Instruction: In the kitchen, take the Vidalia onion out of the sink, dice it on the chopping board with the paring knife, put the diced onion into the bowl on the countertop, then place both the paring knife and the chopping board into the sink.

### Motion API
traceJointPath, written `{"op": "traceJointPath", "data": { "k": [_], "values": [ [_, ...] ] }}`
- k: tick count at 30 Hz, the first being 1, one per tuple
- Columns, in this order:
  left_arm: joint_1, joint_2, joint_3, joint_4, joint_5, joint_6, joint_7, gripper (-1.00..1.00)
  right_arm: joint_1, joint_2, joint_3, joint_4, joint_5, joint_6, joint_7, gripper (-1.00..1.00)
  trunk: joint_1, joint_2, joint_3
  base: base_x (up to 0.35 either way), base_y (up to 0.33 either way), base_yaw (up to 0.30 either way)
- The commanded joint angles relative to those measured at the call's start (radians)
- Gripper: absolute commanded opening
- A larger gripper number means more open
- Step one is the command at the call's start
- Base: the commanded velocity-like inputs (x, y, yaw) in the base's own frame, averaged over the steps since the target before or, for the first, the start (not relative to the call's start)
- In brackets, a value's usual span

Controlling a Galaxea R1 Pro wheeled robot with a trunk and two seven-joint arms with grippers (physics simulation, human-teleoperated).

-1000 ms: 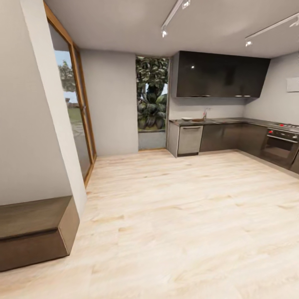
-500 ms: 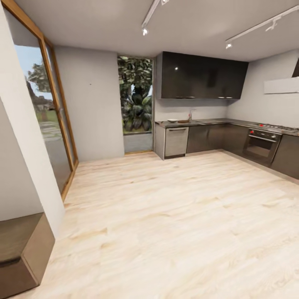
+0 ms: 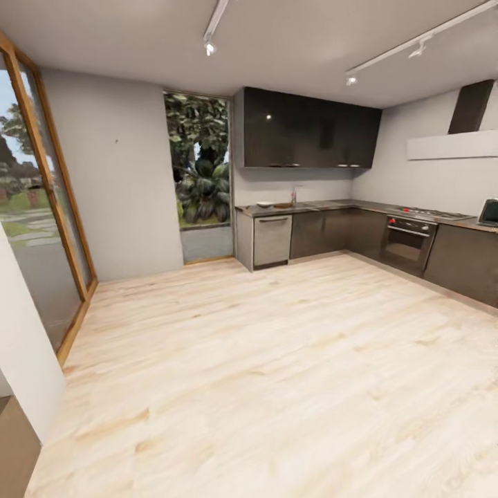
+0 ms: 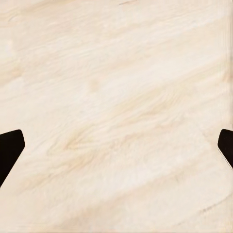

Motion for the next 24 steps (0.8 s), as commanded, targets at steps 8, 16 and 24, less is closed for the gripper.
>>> {"op": "traceJointPath", "data": {
  "k": [8,16,24],
  "values": [
    [0.000,0.000,0.000,-0.001,0.001,-0.002,0.001,1.00,0.000,0.000,0.001,0.000,0.000,-0.003,0.000,1.00,0.001,0.000,0.005,0.333,0.000,-0.129],
    [0.000,0.000,0.000,-0.001,0.001,-0.002,0.001,1.00,-0.001,0.000,0.001,0.001,0.000,-0.003,0.000,1.00,0.001,0.000,0.008,0.333,0.000,-0.049],
    [0.000,0.000,0.000,0.001,0.001,-0.002,0.001,1.00,-0.001,0.000,0.001,0.000,0.000,-0.003,0.000,1.00,0.001,0.000,0.009,0.333,0.000,-0.003]
  ]
}}
